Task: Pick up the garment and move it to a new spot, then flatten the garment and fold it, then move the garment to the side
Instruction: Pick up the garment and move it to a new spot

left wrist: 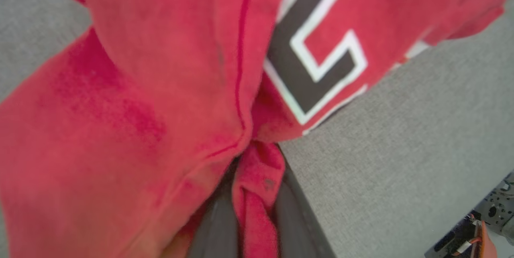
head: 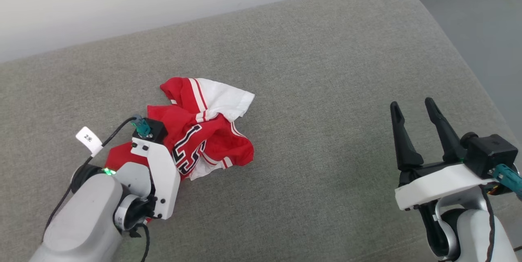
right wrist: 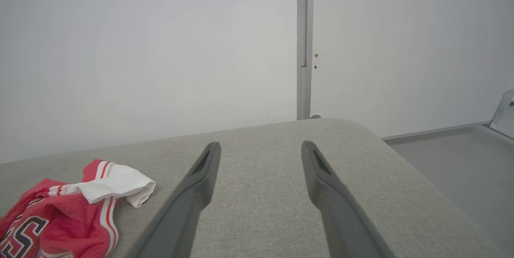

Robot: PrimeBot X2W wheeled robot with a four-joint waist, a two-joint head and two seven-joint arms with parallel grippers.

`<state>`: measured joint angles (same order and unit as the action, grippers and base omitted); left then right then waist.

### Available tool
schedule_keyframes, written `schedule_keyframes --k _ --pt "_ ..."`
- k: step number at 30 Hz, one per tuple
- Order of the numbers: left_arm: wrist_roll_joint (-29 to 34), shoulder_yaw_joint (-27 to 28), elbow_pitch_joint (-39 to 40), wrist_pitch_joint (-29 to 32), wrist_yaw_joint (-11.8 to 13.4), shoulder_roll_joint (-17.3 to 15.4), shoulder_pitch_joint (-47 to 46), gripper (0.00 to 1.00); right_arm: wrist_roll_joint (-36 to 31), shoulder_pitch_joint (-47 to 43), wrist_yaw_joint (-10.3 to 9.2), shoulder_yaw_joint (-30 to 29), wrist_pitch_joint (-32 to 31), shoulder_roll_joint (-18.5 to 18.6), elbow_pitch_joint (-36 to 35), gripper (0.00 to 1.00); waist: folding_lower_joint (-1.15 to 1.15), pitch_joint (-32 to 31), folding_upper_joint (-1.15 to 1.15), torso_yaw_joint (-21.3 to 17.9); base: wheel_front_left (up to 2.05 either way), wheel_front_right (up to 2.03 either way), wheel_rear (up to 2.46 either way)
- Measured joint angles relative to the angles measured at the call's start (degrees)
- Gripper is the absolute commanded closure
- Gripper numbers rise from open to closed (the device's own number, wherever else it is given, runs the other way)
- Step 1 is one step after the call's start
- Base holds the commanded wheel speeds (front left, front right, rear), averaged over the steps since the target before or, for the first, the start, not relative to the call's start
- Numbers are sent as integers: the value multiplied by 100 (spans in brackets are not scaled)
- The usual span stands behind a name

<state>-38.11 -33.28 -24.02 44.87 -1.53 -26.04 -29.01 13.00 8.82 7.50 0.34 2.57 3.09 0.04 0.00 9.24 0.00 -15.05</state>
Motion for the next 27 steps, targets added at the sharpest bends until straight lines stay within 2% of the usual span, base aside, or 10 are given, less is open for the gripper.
schedule_keyframes --k 3,4,5,10,15,22,27 --pt "2 -63 -193 -12 -73 79 -41 100 11 0 0 31 0 -1 22 0 0 -28 0 28 0 0 0" --pt "24 -110 -258 -74 -135 99 -61 65 12 1 0 52 0 -1 32 0 0 -45 0 44 0 0 0" --pt "34 -147 -327 -127 -168 126 -77 0 12 0 0 70 0 -2 37 0 0 -64 0 63 0 0 0" --pt "-78 -135 -469 -474 -303 300 -65 0 5 -2 0 78 -1 -8 60 0 0 -174 0 217 0 0 0" --pt "-170 193 -229 -1025 -250 164 23 0 -36 -26 1 129 -40 26 51 0 0 -329 0 418 0 0 0" --pt "-226 753 602 -2282 -126 -118 402 0 21 -109 0 135 -25 259 101 0 0 -580 0 744 0 0 0" --pt "-26 1192 1241 -3468 116 -322 948 0 16 -181 0 68 125 443 243 0 0 -787 0 992 0 0 0"
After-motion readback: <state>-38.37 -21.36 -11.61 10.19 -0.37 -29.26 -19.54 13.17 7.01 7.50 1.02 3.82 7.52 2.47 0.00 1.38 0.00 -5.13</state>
